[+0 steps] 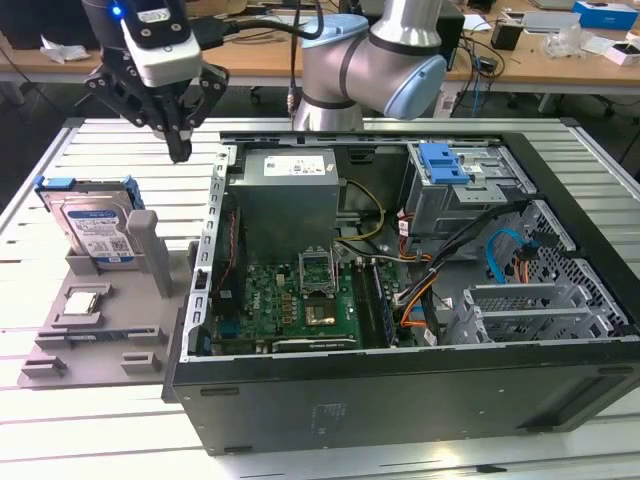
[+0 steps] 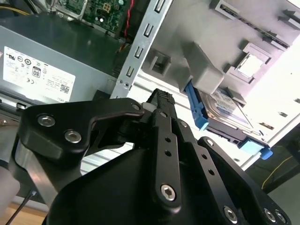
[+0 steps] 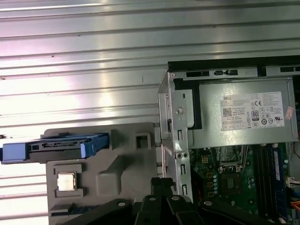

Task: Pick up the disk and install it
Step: 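Reach for the disk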

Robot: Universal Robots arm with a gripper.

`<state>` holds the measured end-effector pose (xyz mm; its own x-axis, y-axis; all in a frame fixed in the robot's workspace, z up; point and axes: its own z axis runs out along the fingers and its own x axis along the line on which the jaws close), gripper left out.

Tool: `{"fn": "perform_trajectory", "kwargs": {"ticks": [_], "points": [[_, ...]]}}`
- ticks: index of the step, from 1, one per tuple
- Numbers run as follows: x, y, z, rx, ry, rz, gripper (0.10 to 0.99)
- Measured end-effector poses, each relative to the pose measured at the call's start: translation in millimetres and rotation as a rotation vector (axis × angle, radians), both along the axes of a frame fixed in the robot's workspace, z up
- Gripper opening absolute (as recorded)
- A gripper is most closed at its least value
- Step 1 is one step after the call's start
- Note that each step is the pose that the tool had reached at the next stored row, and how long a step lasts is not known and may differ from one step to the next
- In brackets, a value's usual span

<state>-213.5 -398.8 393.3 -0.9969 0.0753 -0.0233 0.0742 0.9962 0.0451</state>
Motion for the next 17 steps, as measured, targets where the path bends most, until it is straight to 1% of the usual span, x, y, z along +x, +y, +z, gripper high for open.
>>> {"fn": "perform_trajectory", "kwargs": {"ticks": [4, 10, 12, 15, 17], "points": [[-9.2, 0.0, 0.0, 0.0, 0.0, 0.0, 0.106], [-30.1, 0.0, -0.1, 0.0, 0.0, 0.0, 0.106], [-34.5, 0.0, -0.1, 0.0, 0.0, 0.0, 0.106], [-45.6, 0.0, -0.1, 0.0, 0.0, 0.0, 0.106], [-50.0, 0.0, -0.1, 0.0, 0.0, 0.0, 0.106]]}}
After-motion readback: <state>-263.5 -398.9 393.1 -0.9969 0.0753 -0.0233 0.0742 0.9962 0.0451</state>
